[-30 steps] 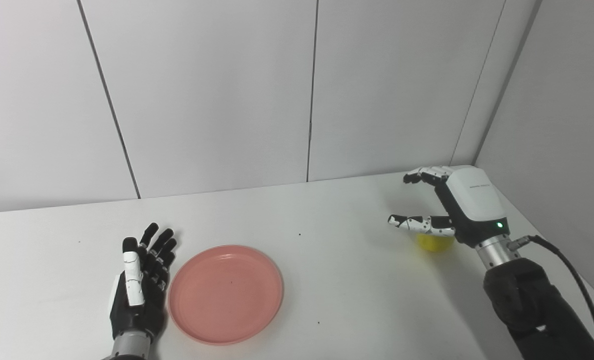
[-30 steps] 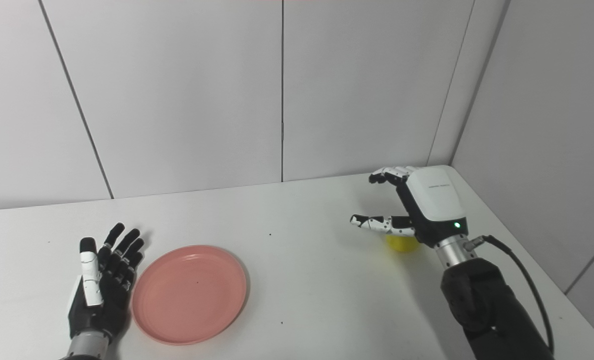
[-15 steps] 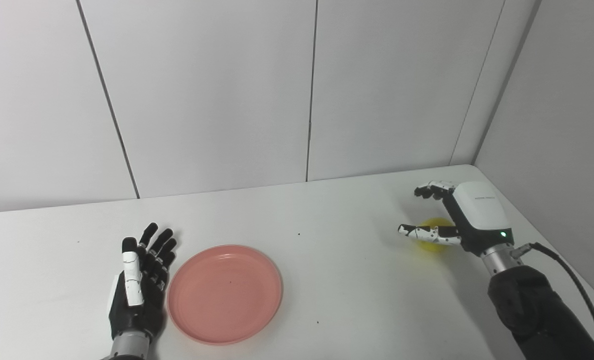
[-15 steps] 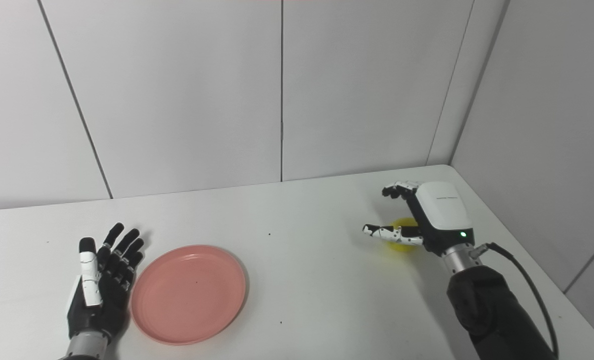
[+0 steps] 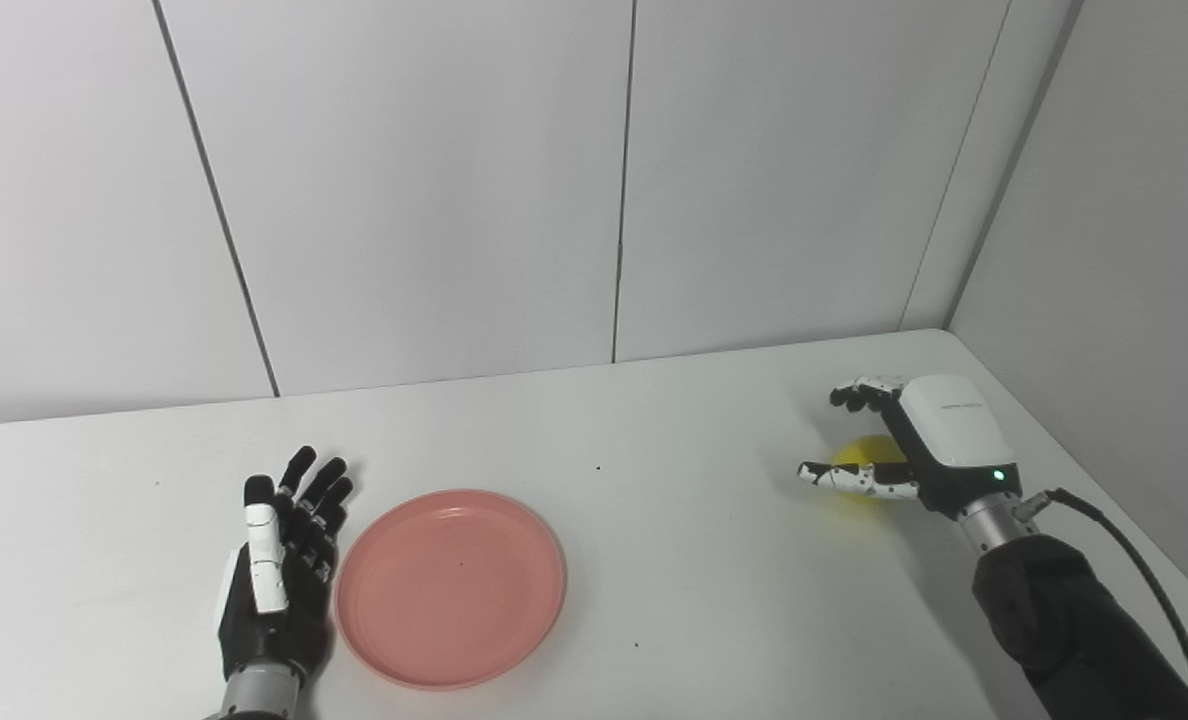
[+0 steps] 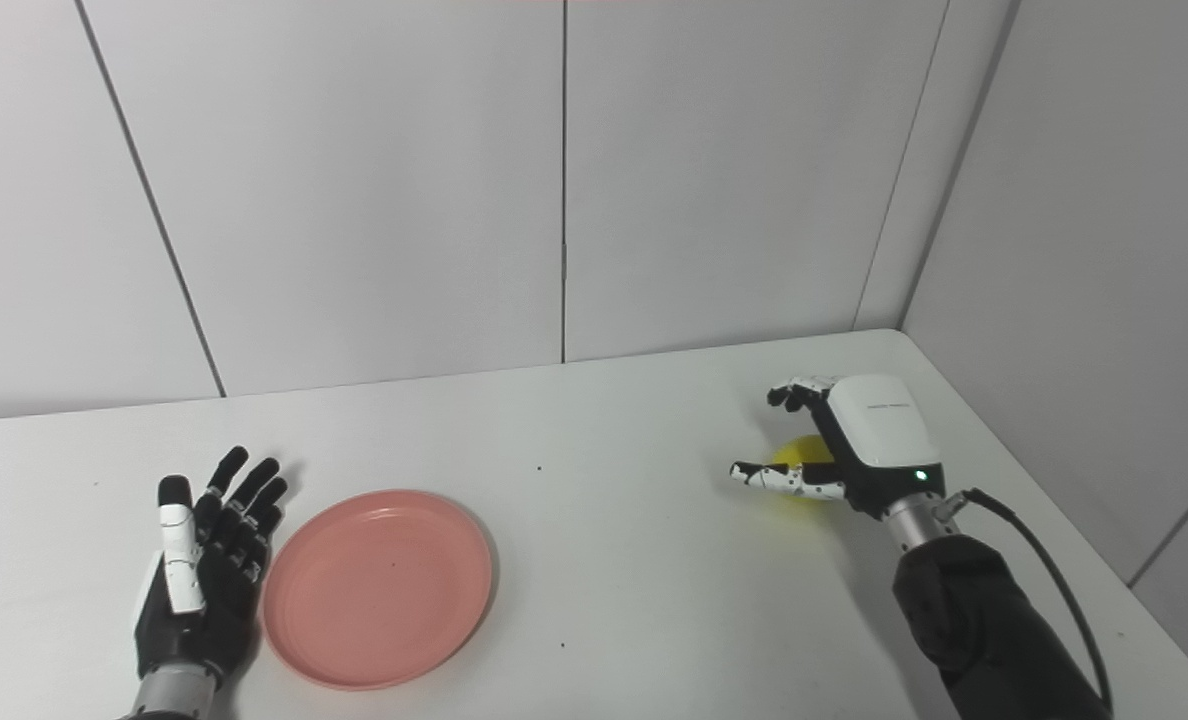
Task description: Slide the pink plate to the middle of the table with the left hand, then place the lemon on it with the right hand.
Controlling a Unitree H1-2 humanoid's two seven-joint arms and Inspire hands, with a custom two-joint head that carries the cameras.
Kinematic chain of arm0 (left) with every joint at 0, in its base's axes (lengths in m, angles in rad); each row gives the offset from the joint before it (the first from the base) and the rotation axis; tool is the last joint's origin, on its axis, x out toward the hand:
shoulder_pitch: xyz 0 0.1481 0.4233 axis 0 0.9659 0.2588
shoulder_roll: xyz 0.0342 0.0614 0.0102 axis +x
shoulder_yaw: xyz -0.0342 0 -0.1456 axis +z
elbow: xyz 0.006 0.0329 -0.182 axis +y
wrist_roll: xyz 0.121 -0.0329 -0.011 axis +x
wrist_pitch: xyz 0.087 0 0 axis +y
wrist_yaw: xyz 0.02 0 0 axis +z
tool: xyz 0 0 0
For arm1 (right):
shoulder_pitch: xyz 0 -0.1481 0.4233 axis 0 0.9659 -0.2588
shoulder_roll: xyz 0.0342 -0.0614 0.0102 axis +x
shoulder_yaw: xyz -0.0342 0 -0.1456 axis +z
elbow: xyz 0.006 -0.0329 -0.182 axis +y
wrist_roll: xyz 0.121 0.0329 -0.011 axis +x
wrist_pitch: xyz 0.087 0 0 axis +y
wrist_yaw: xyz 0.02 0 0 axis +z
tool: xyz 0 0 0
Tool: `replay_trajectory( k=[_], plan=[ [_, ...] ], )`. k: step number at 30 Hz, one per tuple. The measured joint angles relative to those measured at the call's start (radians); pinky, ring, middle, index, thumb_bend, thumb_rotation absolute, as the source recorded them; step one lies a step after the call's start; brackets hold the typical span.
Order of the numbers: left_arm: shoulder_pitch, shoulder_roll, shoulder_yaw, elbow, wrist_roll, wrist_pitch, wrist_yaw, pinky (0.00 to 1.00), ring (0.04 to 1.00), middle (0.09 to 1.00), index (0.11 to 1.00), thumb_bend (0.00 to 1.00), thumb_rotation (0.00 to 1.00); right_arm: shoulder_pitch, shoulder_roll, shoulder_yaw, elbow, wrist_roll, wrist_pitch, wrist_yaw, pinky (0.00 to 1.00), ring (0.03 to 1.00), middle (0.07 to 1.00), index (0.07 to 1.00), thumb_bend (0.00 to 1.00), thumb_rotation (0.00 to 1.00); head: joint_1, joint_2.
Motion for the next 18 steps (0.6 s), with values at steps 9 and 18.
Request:
replay_trajectory(
  k=[9, 18],
  plan=[
    [0.003, 0.002, -0.004, -0.004, 0.0, 0.002, 0.0, 1.0, 0.909, 0.868, 0.889, 0.81, 0.9, -0.006, -0.007, 0.027, 0.049, -0.026, 0.002, -0.056, 0.8, 0.714, 0.671, 0.633, 0.79, 0.82, 0.005, 0.0],
    [0.003, 0.003, -0.011, -0.006, 0.0, 0.006, 0.0, 1.0, 0.91, 0.872, 0.89, 0.81, 0.91, -0.033, -0.015, 0.054, 0.101, -0.051, 0.014, -0.087, 0.92, 0.772, 0.693, 0.633, 0.78, 0.84, 0.008, 0.0]
  ],
)
